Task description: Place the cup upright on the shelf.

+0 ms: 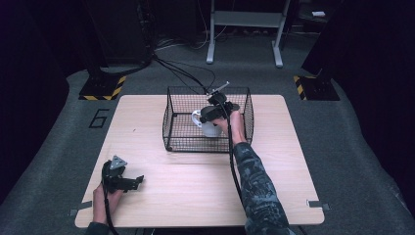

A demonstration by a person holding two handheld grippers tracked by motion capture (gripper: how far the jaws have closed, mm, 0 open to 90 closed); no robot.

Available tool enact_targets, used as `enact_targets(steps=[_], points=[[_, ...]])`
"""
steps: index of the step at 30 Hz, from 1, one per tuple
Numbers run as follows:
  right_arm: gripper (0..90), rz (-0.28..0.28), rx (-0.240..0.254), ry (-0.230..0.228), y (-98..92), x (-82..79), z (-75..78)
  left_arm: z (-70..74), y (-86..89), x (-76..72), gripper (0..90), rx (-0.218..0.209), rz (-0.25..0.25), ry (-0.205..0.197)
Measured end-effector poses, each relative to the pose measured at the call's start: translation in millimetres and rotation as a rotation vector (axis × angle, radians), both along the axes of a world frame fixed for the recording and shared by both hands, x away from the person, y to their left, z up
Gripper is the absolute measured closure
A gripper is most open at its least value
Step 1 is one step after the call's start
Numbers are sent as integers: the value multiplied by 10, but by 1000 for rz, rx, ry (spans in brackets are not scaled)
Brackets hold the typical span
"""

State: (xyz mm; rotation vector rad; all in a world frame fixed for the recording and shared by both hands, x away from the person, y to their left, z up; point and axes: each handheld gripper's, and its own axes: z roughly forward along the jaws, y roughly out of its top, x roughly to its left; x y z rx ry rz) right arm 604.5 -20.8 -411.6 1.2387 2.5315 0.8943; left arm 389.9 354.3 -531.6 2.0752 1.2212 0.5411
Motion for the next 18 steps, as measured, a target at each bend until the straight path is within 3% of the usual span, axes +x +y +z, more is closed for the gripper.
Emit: enact_targets(steps=[18], points=[[57,-16,-24,30,6,26,-165,4,-3,-1,4,-4,4,5]])
